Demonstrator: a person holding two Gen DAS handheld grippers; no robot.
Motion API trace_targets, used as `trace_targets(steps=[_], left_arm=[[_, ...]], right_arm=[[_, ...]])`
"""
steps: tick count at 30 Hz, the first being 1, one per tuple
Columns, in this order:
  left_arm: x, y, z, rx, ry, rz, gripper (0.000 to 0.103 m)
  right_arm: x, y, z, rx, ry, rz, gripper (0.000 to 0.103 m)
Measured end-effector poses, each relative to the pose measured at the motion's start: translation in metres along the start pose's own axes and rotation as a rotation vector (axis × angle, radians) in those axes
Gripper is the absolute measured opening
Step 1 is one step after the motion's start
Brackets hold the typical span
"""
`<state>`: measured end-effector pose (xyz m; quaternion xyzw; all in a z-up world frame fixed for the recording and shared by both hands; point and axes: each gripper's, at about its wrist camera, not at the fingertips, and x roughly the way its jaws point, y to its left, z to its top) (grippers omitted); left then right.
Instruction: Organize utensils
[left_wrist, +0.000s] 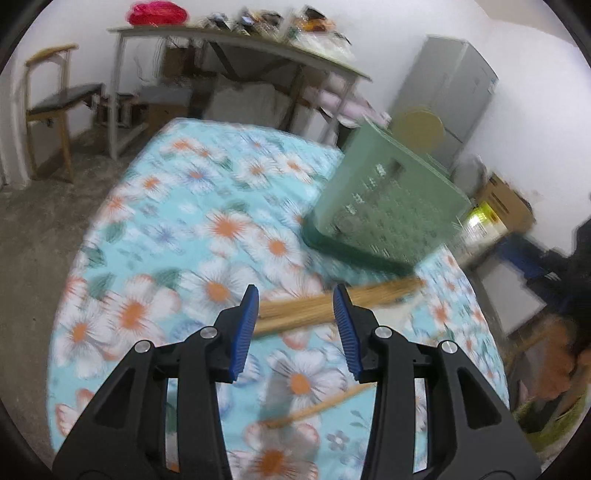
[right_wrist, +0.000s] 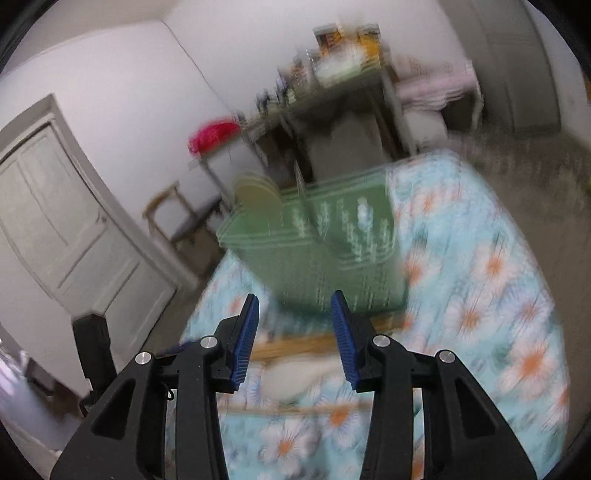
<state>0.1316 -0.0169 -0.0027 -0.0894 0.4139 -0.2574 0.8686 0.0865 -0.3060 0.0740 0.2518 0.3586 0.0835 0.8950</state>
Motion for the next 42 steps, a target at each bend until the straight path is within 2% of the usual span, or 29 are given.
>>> trace_targets(steps=[3, 7, 12, 15, 17, 20, 21, 23, 26, 30, 32, 35, 37, 38, 42], left_arm=[[0.016, -0.007, -0.006, 0.000, 0.080, -0.061, 0.040], [0.049, -0.004, -0.017, -0.104, 0.211, -0.143, 0.039], [0.064, -0.004, -0.016, -0.155, 0.224, -0.193, 0.038], [0.073, -0.006, -0.015, -0.179, 0.240, -0.265, 0.037], [0.075, -0.012, -0.016, -0.164, 0.258, -0.312, 0.030], [0.072, -0.030, -0.024, -0.093, 0.316, -0.426, 0.030], [0.069, -0.035, -0.026, -0.066, 0.325, -0.439, 0.030], [0.063, -0.045, -0.029, 0.011, 0.322, -0.400, 0.030], [0.049, -0.047, -0.021, 0.080, 0.264, -0.333, 0.030], [0.034, -0.036, 0.005, 0.072, 0.156, -0.286, 0.030], [0.037, -0.024, 0.020, 0.036, 0.121, -0.208, 0.030], [0.055, 0.001, 0.031, -0.016, 0.142, -0.055, 0.030], [0.065, 0.014, 0.031, -0.029, 0.188, -0.001, 0.030], [0.069, 0.018, 0.029, -0.039, 0.223, 0.001, 0.030], [0.065, 0.017, 0.023, -0.035, 0.262, -0.018, 0.030]], right_arm=[[0.029, -0.013, -0.019, 0.096, 0.127, 0.027, 0.040], [0.049, -0.022, -0.037, 0.151, 0.217, 0.011, 0.040], [0.047, -0.029, -0.044, 0.172, 0.221, -0.001, 0.040], [0.041, -0.033, -0.043, 0.187, 0.209, -0.010, 0.040], [0.034, -0.040, -0.040, 0.194, 0.202, -0.013, 0.040], [0.028, -0.045, -0.037, 0.197, 0.192, -0.019, 0.040], [0.028, -0.046, -0.036, 0.199, 0.191, -0.021, 0.040], [0.028, -0.050, -0.035, 0.202, 0.191, -0.023, 0.040], [0.029, -0.051, -0.034, 0.205, 0.191, -0.020, 0.040], [0.029, -0.051, -0.032, 0.200, 0.187, -0.012, 0.040], [0.031, -0.050, -0.031, 0.202, 0.188, -0.007, 0.040], [0.034, -0.048, -0.032, 0.205, 0.191, 0.004, 0.040], [0.033, -0.046, -0.033, 0.203, 0.191, 0.008, 0.040], [0.033, -0.045, -0.033, 0.200, 0.190, 0.009, 0.040], [0.034, -0.046, -0.034, 0.200, 0.195, 0.011, 0.040]])
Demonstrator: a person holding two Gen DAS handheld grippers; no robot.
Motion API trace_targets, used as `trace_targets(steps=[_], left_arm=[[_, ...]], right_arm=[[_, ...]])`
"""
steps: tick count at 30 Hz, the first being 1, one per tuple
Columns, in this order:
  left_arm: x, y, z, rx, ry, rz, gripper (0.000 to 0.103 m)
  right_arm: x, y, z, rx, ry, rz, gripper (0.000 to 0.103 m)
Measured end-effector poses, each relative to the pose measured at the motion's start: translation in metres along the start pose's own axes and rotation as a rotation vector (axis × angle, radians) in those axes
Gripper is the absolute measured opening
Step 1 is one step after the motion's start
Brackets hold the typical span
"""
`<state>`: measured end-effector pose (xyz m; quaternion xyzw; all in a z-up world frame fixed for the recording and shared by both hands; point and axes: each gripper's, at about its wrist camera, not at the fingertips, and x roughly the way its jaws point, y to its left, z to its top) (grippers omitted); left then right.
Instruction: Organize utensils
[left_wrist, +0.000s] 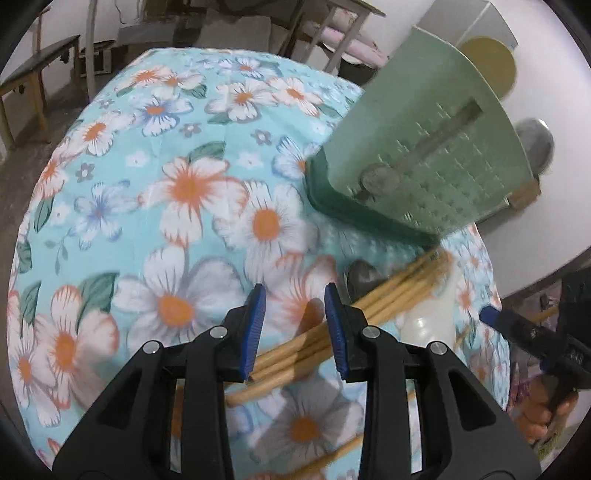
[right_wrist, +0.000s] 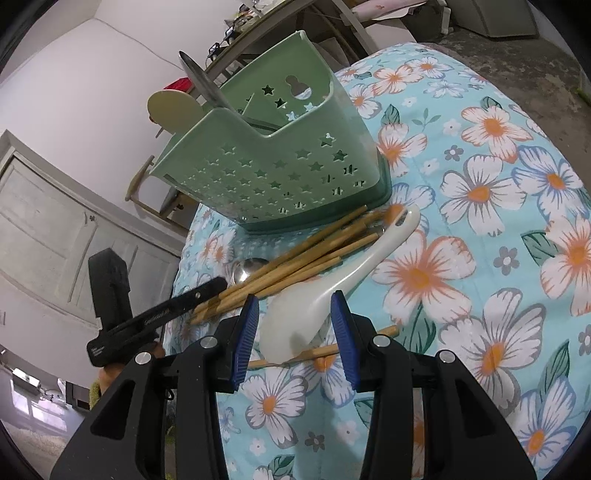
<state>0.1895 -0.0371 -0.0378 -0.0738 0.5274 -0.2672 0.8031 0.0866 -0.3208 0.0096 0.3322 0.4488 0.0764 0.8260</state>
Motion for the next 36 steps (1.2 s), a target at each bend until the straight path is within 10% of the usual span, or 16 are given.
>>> trace_targets(steps=[9, 15, 27, 36], left_arm=[[-0.011, 0.001, -0.012, -0.006, 0.101, -0.115, 0.030], [0.001, 0.017, 0.004, -0.208, 0.077, -0.291, 0.032], [0.038, 0.022, 0.013, -0.384, 0.121, -0.336, 0.025], [0.044, 0.013, 0.011, -0.381, 0.064, -0.293, 0.001]], right_arm=[[0.003, -0.001, 0.001, 0.004, 0.006, 0.005, 0.040], [-0.001, -0.005, -0.001, 0.016, 0.001, 0.004, 0.040], [-0.003, -0.008, -0.011, 0.021, 0.015, 0.006, 0.040], [0.005, 0.000, -0.019, 0.004, 0.033, 0.003, 0.040]])
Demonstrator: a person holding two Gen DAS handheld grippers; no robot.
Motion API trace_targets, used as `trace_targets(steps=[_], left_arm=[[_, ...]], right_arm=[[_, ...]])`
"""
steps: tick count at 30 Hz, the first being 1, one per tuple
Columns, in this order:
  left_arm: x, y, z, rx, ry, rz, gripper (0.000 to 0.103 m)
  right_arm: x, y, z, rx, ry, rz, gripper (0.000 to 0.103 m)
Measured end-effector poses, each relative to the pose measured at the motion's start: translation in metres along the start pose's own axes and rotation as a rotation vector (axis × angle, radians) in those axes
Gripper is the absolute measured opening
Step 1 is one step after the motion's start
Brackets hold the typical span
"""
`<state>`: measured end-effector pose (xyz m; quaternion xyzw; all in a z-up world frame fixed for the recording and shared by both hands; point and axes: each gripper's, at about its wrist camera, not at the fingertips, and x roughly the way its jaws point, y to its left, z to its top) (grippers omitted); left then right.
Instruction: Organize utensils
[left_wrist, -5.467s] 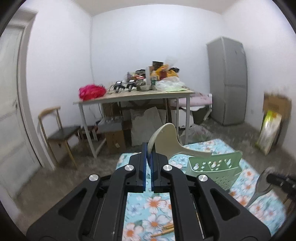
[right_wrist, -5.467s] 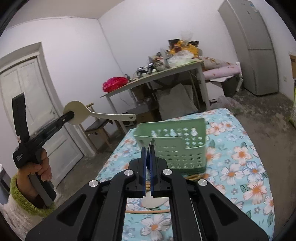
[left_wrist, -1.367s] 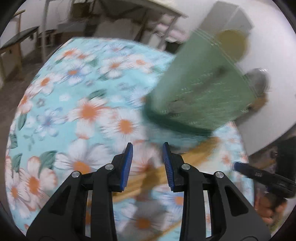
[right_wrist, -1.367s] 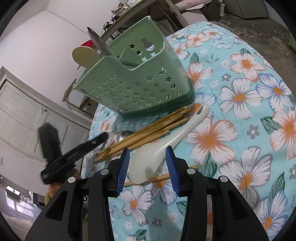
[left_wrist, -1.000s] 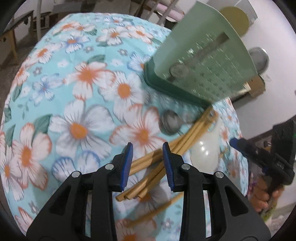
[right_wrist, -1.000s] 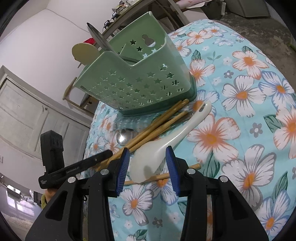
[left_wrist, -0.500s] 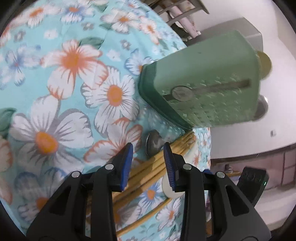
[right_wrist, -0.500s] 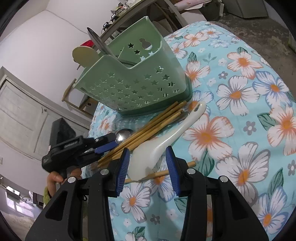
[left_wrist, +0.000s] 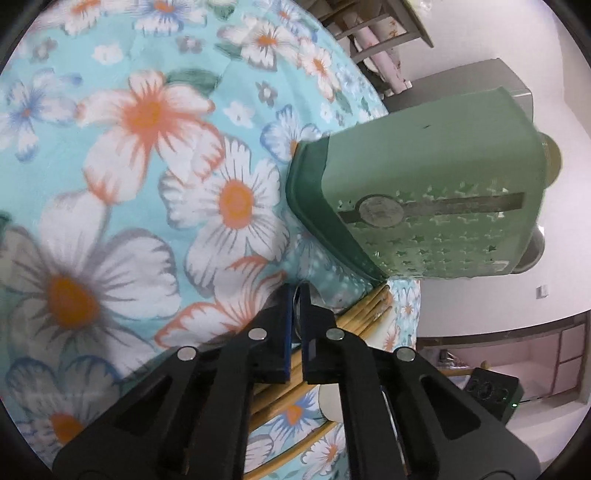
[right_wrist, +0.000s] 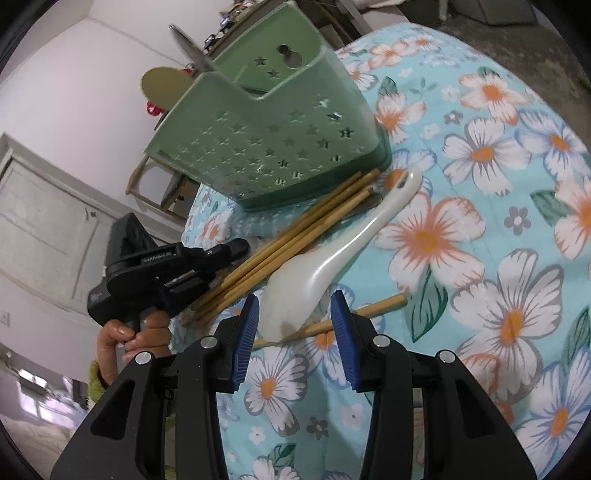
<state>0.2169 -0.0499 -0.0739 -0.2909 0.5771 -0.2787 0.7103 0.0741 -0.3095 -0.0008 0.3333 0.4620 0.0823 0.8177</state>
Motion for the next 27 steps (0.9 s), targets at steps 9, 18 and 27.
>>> trace_targets(steps=[9, 18, 27], left_arm=[[-0.035, -0.016, 0.002, 0.128, -0.168, 0.085, 0.001], [-0.043, 0.002, 0.004, 0.119, -0.185, 0.103, 0.001], [-0.039, 0.001, 0.003, 0.118, -0.190, 0.113, 0.001]], right_arm=[[0.015, -0.003, 0.003, -0.019, -0.008, -0.057, 0.040], [0.024, 0.018, -0.018, -0.213, 0.098, -0.124, 0.040], [0.048, 0.070, -0.042, -0.759, 0.059, -0.558, 0.040]])
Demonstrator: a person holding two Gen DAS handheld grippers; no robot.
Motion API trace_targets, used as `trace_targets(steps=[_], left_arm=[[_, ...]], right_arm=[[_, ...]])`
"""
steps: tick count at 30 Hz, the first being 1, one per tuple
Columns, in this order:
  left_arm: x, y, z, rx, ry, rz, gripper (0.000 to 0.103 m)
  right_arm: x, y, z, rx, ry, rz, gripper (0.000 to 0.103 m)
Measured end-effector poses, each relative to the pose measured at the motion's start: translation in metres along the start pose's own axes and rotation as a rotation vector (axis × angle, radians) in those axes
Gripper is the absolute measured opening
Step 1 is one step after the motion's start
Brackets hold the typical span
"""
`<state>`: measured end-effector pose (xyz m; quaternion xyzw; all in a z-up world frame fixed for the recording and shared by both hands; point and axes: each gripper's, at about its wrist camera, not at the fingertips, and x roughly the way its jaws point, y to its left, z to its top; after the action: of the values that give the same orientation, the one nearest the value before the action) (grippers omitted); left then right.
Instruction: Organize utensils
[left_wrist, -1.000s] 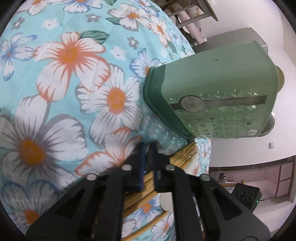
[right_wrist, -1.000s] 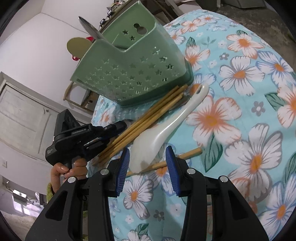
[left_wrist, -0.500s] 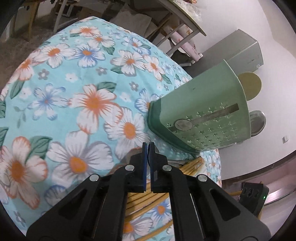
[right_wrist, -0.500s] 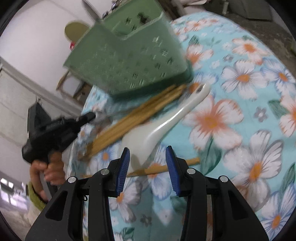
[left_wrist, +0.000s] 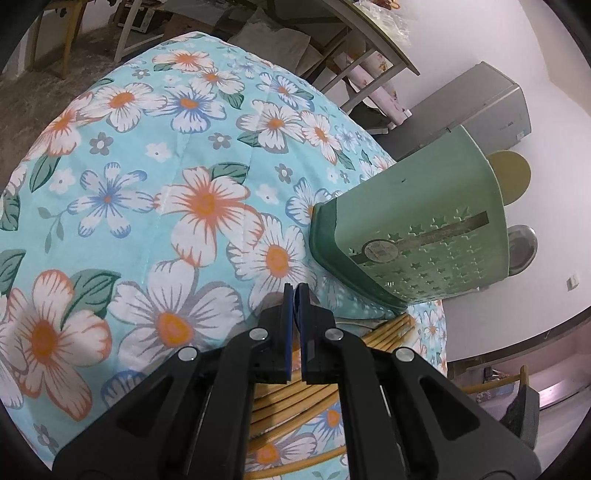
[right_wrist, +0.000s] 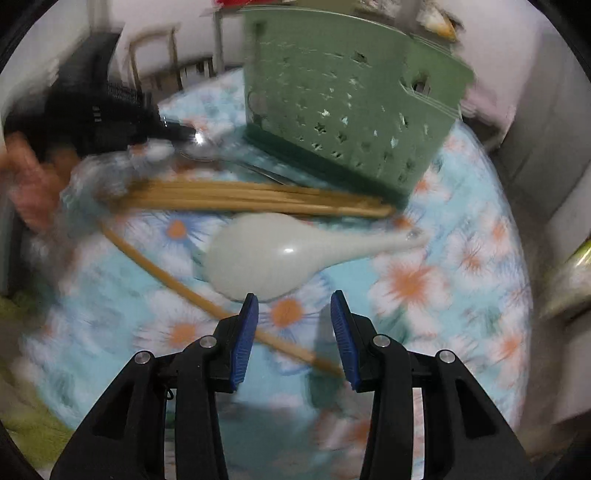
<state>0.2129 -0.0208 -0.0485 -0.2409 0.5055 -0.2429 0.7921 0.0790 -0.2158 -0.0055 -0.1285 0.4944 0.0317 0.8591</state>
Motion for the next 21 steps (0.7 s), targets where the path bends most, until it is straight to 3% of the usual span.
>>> trace_targets(steps=[9, 12, 21], left_arm=[[-0.001, -0.004, 0.003, 0.007, -0.003, 0.008, 0.001], [-0.001, -0.004, 0.004, 0.006, -0.005, 0.010, 0.001], [0.001, -0.002, 0.005, -0.002, 0.000, 0.014, 0.002]], right_arm=[[0.006, 0.056, -0.008, -0.623, -0.002, -0.229, 0.040], [0.007, 0.062, -0.007, -0.685, -0.016, -0.234, 0.040], [0.003, 0.075, 0.002, -0.613, -0.116, -0.208, 0.040]])
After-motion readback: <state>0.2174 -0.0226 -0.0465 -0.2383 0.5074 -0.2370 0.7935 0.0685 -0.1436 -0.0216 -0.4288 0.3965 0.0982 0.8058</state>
